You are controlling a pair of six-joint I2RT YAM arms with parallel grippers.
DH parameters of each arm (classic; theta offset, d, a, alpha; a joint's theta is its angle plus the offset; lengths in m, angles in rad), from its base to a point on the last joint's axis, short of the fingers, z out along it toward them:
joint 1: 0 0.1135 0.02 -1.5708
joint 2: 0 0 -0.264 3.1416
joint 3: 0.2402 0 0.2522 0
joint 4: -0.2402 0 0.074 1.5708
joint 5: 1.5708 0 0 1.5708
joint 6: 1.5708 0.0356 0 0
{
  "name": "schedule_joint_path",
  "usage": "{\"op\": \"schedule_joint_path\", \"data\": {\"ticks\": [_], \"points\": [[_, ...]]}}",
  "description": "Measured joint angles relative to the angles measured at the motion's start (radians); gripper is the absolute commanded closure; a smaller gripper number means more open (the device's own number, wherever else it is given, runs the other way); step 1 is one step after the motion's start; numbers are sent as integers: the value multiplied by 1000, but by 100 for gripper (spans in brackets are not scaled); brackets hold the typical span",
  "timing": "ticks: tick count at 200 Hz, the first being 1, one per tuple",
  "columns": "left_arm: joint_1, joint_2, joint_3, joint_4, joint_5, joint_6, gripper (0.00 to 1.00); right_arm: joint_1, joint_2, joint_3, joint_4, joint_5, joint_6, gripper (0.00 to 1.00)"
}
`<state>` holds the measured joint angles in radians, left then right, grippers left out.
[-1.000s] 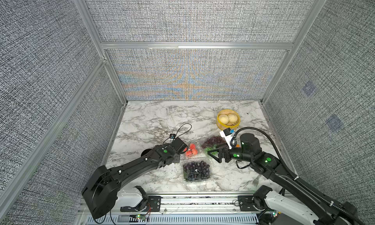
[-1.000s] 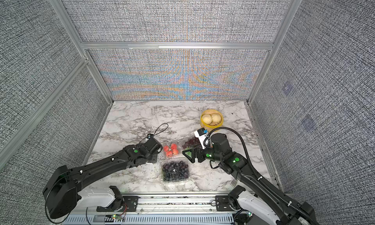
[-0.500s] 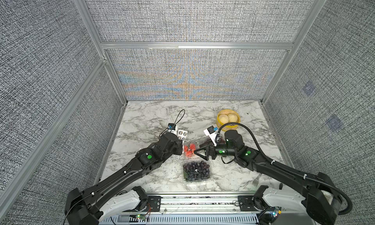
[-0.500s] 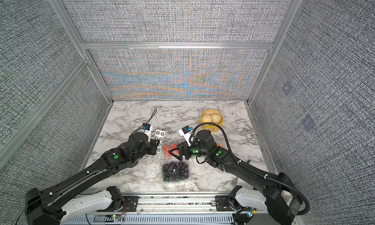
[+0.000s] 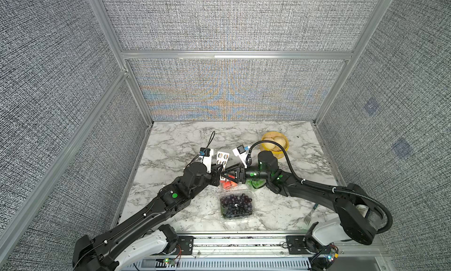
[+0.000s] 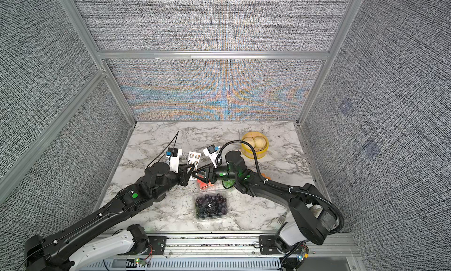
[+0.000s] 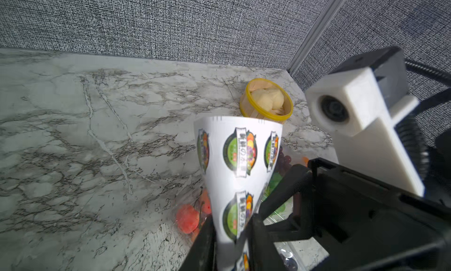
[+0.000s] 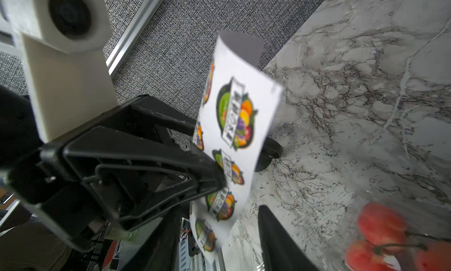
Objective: Label fruit boxes
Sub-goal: Pick up the label sticker from the center of the board.
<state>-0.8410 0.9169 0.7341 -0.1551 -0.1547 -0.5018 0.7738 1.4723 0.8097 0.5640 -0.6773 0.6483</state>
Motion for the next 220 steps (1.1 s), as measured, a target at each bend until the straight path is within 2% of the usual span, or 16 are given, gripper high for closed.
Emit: {"op": "schedule_joint_path", "data": {"ticks": [48,84,97,123,142,162,185,220], "points": [[-1,-29,-23,32,2,-3,73,5,3,-5,39,-5,0,71],[-1,-27,-40,61,14,-8,72,5,24,-2,54,-12,9,100],[-1,-27,-41,72,24,-8,64,5,13,-4,50,-13,6,100],[-1,-52,-51,87,52,-11,30,-7,-52,-30,19,-12,-26,100],[-1,-109,-65,99,80,-2,17,-45,-124,-46,-34,-21,-57,100],[0,-179,-65,117,129,32,12,-108,-208,-7,-148,-79,-123,100],[12,-216,-65,173,234,94,12,-179,-297,27,-257,-169,-231,100],[80,-100,-15,282,473,156,9,-297,-334,28,-331,-336,-312,100]]}}
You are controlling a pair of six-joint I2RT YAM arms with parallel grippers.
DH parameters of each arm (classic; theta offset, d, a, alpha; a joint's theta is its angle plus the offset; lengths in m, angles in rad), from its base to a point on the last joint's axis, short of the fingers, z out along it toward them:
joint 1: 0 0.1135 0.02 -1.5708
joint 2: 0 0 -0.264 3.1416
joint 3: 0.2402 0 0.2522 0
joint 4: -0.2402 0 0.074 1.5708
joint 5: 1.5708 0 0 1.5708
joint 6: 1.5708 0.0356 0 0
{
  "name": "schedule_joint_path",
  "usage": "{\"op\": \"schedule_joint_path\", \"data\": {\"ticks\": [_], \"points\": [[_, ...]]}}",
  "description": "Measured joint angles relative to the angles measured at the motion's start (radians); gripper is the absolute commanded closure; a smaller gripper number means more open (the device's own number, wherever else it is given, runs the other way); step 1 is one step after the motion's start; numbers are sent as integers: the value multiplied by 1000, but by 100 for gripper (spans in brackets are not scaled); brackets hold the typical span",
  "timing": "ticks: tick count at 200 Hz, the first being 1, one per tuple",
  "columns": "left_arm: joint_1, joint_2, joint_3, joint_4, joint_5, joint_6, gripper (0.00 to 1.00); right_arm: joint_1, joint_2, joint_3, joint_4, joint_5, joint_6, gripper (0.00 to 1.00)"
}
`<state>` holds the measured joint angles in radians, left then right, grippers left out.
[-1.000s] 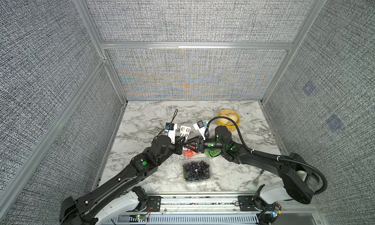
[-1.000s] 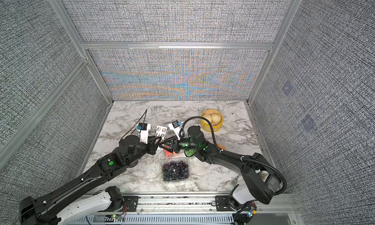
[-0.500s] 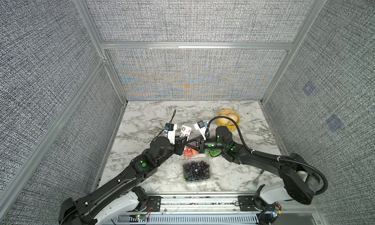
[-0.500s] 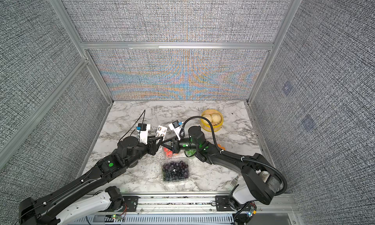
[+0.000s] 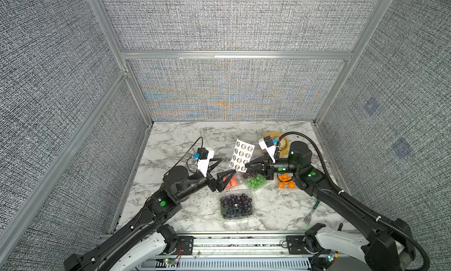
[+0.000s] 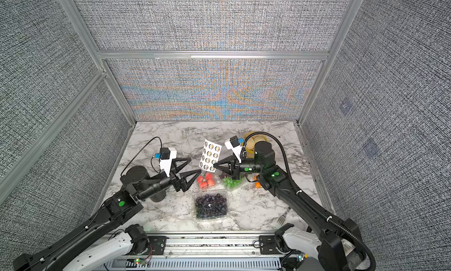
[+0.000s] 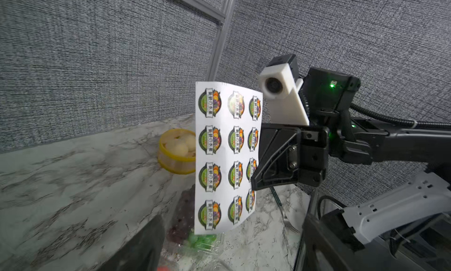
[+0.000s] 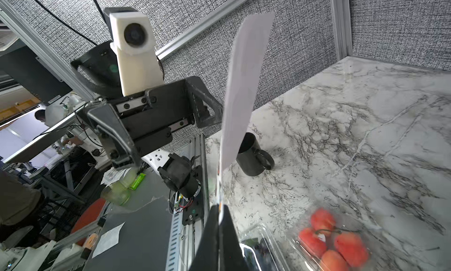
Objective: Label fruit boxes
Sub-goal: Pick up the label sticker from the center of the board.
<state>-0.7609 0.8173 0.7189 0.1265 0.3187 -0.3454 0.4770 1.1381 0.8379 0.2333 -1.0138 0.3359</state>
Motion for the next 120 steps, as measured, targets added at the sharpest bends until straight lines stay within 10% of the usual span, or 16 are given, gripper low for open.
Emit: {"op": "schedule_joint_path", "data": {"ticks": [71,120], "points": [[101,220,81,199,247,22,8,-57,79,41,62,-266,-44,100],[158,286,54,429,419,-124,40,-58,85,58,41,-325,-114,100]]}}
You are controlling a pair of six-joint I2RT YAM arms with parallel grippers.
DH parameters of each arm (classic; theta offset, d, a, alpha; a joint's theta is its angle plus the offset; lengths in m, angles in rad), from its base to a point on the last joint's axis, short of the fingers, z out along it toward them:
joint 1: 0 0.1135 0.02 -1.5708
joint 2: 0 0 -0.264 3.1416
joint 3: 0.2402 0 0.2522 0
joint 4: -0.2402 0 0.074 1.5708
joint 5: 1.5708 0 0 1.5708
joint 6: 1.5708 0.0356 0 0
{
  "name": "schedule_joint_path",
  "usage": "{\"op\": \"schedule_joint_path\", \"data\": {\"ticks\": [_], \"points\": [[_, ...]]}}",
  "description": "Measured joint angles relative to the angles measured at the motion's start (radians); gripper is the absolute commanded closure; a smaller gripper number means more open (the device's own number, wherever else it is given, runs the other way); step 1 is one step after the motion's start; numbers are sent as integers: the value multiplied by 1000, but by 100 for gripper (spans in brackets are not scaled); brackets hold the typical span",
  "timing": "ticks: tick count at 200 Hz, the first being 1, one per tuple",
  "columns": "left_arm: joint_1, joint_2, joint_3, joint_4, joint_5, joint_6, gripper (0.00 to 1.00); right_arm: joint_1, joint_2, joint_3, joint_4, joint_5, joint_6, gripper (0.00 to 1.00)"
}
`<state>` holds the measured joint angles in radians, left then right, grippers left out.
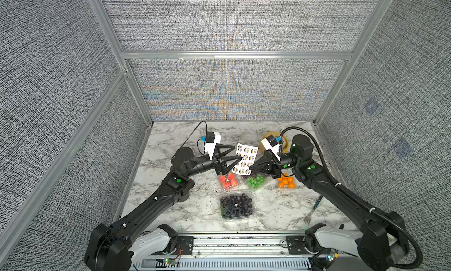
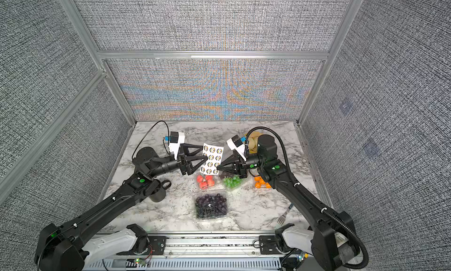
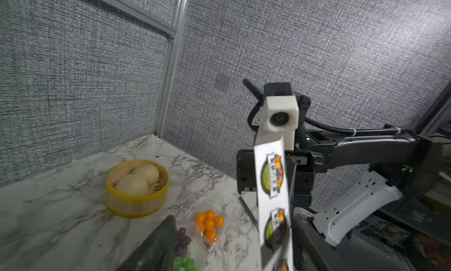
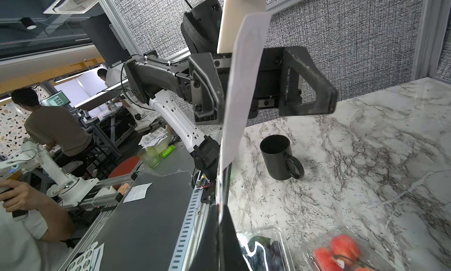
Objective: Label fruit boxes
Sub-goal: Pick up the label sticker from the center of the board.
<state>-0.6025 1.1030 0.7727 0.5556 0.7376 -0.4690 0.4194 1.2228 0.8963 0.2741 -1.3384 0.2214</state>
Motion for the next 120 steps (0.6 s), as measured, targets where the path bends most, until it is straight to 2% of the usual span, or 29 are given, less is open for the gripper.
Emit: {"op": "schedule_joint_path", "data": {"ticks": [13,31,45,60,73,93,101,120], "points": [[4,5,1,46,25,-18,48,0,6,0,-10,-5,-11,100],[6,11,-2,82,44,-41,66,0,6,0,-26,-8,-26,100],[7,11,-8,100,58,-47,69,0,3,0,-39,-8,-39,100],[8,16,-8,111,64,-60,85,0,2,0,-46,-8,-47,100],[7,29,-8,124,75,-61,94,0,2,2,-54,-6,-49,100],[10,38,-15,147,78,-75,96,0,0,5,-62,-2,-56,100],[10,40,-18,163,85,-88,100,0,-2,5,-66,0,-59,100],[10,39,-18,177,103,-93,100,0,-8,5,-74,11,-63,100]]}}
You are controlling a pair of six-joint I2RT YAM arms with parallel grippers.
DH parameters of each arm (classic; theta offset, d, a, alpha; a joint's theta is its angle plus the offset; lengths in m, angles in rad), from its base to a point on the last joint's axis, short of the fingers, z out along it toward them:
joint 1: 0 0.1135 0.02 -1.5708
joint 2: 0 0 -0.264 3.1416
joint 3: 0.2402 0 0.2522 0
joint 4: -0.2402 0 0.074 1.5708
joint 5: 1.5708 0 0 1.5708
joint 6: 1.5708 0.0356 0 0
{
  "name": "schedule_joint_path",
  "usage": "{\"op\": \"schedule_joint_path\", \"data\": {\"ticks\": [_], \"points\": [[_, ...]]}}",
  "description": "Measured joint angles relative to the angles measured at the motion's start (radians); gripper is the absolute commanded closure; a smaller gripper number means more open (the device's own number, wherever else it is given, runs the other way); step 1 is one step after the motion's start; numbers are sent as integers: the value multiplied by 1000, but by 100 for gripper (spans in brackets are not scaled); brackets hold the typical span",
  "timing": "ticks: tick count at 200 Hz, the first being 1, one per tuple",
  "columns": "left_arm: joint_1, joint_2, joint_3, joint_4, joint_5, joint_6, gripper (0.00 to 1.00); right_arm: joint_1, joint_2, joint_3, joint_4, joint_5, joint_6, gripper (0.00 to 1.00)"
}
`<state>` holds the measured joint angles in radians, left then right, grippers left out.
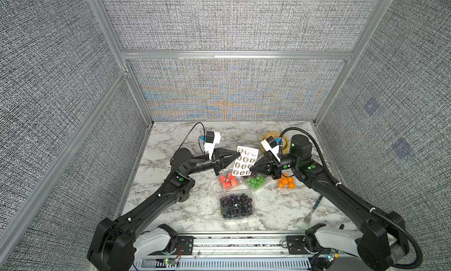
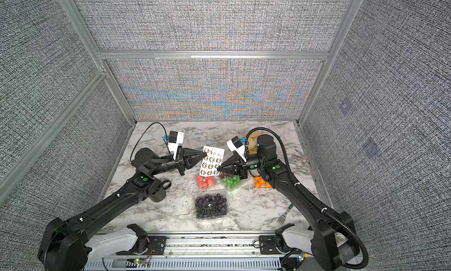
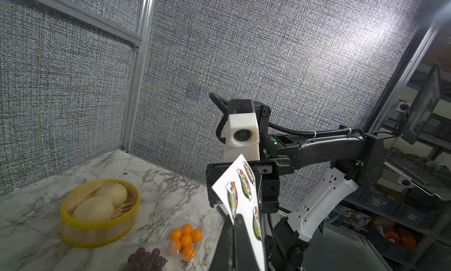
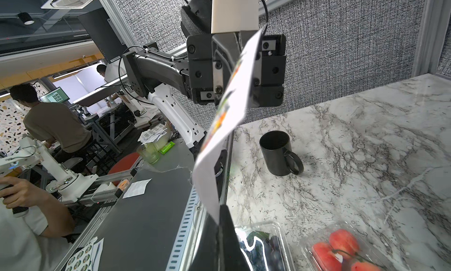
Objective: Label fruit boxes
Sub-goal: Pick up the label sticker from the center of the board.
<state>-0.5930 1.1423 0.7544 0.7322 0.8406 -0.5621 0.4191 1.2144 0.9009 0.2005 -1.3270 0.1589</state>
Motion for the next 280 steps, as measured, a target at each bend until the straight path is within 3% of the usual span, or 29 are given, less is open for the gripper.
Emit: {"op": "schedule_joint_path", "data": {"ticks": [7,19,38,46,51,83,123,177,202,257,280], "points": [[0,-3,-1,1,0,0,100,0,-2,0,-3,10,0,99],[0,-11,-7,2,0,0,100,0,-3,0,-11,16,0,61],[0,-25,-22,11,1,-5,100,-1,-6,-5,-18,56,1,39],[0,-30,-27,14,0,-7,100,-4,-13,-14,-13,83,9,4],[0,-33,-29,14,0,-7,100,-7,-20,-23,-7,106,23,1],[0,-32,-43,35,-3,-12,100,-32,-60,-92,105,278,145,1],[0,27,-47,130,15,-80,100,-39,-39,-79,278,291,164,8],[1,41,-57,220,40,-126,100,-29,131,-27,724,193,472,47],[2,31,-61,214,42,-126,100,-23,155,-25,841,188,552,58],[2,21,-56,174,32,-96,100,24,127,-15,855,177,565,63],[2,26,-53,160,29,-90,100,47,89,-19,805,177,515,73]]}}
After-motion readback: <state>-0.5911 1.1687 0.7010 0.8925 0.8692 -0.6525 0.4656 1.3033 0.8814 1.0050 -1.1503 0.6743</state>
